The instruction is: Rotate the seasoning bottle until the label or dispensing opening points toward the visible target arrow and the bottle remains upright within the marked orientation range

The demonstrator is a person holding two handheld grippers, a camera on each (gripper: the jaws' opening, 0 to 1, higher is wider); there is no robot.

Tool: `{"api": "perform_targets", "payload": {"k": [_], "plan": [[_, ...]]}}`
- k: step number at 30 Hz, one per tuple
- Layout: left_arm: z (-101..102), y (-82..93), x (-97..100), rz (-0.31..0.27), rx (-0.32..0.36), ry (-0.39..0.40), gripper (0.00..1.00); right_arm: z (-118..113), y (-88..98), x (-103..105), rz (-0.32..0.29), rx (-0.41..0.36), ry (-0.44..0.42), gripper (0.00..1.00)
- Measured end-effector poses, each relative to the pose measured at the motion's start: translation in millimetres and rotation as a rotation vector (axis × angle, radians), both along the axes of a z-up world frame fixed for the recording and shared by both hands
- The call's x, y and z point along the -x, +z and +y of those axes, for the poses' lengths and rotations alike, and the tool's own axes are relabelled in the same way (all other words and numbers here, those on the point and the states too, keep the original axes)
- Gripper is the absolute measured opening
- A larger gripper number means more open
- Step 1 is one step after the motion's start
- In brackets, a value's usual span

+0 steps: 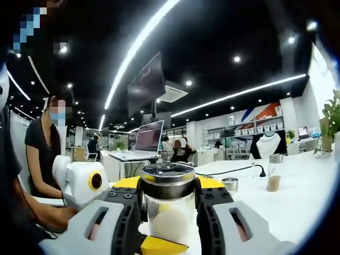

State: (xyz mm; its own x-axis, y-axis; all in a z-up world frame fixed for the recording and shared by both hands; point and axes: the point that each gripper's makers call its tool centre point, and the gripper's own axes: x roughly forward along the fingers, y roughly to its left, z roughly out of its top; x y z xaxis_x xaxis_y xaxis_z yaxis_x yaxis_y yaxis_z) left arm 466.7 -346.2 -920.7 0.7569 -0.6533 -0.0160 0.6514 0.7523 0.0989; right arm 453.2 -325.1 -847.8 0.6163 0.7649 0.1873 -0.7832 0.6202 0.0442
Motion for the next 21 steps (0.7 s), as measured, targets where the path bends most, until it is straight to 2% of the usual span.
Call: {"api": "perform_targets", "payload": {"k": [3,6,9,11,14,17,21], "plan": [[-1.2,-1.1,-0.5,0.003,0.017,0.023,0.42,2.5,-0.2,-1.0,-0.02,-0.002,-0.057,0.38],[-0.3,-5.0,-3.3,0.025,0.027,0.027,0.42,5.7,-3.9,-0.8,-0.041,0.03,-0.076,0.37],[1.1,-12.3,-4.5,0.02,-0.045,-0.006,0.43,2.5,-9.7,-2.7,-0.006,0.058,-0.066,0.36],[3.1,-11.2,-4.3,-0.016,-0.086,-0.025,0.43,-0.7,-10.8,-2.6,0.02,0.035,-0.029,0.36],[3.1,-7.5,-0.3,-0.018,-0.078,-0.073,0.42,-2.2,-8.4,0.1,0.017,0.031,0.012,0.36],[-0.8,-4.0,5.8,-0.003,-0.048,-0.142,0.42,0.1,-4.2,7.4,-0.025,0.056,0.063,0.36],[-4.3,-0.4,15.0,0.0,-0.026,-0.22,0.43,-2.1,-1.3,16.0,-0.002,0.023,0.177,0.36]]}}
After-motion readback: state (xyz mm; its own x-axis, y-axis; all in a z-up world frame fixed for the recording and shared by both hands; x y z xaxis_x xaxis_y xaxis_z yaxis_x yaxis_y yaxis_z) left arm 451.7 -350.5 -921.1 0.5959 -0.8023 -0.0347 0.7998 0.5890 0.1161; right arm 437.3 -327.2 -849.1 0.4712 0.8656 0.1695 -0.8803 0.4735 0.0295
